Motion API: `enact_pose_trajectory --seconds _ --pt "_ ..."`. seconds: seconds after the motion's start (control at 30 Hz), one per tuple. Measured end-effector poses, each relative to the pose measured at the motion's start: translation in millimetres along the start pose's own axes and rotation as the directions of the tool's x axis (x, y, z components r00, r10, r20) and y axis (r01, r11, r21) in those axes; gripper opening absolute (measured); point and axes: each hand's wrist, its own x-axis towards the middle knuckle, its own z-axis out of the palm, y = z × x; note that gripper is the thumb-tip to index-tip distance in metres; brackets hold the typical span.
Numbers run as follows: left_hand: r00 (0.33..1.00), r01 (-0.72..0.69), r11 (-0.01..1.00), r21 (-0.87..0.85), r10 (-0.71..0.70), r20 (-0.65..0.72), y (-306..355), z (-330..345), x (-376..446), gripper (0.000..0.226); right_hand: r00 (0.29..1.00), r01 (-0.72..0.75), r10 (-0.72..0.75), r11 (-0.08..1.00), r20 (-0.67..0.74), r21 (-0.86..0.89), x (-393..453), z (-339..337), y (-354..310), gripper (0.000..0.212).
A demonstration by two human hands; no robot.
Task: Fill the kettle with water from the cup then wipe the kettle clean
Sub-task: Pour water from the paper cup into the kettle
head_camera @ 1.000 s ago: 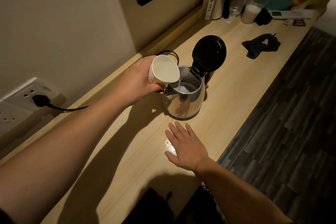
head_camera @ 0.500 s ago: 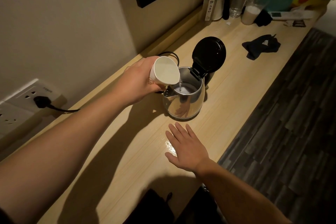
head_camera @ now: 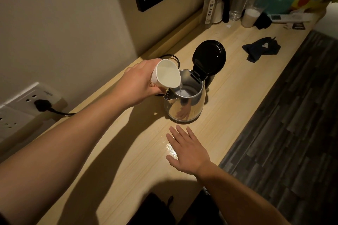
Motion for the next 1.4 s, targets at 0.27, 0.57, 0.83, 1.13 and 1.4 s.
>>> enact_pose_trajectory --seconds 0.27,0.57,0.83,1.13,1.4 --pt "1.000 -0.024 0.999 0.035 0.023 0.009 -1.1 -2.1 2.0 0.084 1.000 -0.001 0.001 1.000 -0.008 -0.003 -0.4 0.5 -0.8 0.073" --pt "0.999 -0.052 0.996 0.069 0.050 0.021 -1.4 -3.1 3.5 0.085 1.000 -0.003 0.003 1.000 -0.001 -0.010 -0.4 0.4 -0.1 0.074" --pt "0.997 -0.072 0.991 0.111 0.069 0.029 -0.3 -4.6 6.1 0.085 1.000 -0.004 0.004 1.000 -0.007 -0.016 -0.3 -1.0 -0.6 0.073" --pt "0.996 -0.082 0.988 0.130 0.078 0.036 -1.8 -5.4 7.4 0.085 1.000 -0.004 0.004 1.000 -0.016 -0.009 -0.4 0.2 -1.0 0.072" --pt "0.996 -0.089 0.988 0.124 0.084 0.043 -1.4 -7.0 8.1 0.085 1.000 -0.009 0.009 1.000 -0.002 -0.014 -0.5 0.5 -0.4 0.074"
